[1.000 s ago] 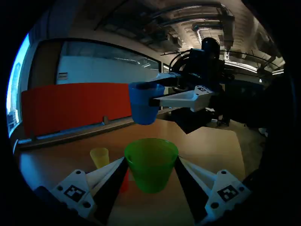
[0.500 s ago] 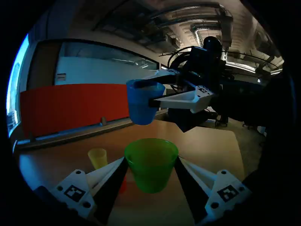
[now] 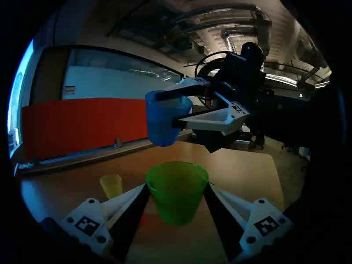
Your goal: Pour water
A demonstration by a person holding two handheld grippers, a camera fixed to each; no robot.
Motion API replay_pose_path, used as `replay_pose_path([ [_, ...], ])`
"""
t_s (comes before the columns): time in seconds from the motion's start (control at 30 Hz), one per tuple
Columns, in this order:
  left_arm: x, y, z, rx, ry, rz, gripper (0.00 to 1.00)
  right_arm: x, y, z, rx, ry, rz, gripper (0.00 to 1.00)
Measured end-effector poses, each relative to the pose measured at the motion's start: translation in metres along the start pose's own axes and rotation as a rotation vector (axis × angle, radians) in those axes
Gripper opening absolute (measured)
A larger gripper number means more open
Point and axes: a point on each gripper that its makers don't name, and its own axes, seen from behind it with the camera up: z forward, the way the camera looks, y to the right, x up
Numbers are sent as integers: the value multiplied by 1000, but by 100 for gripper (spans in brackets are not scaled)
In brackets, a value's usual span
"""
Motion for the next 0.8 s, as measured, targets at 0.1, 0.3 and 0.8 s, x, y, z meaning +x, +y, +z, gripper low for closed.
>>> replay_pose_path([
  [0.1, 0, 1, 0, -1, 1, 3, 85, 0, -1, 0, 0, -4, -22, 91],
  [0.3, 1, 2, 0, -6, 4, 2, 85, 1, -3, 1, 2, -9, -66, 91],
  [0.8, 1, 2, 1, -10, 13, 3, 85, 4, -2, 5, 8, -21, -145, 91],
])
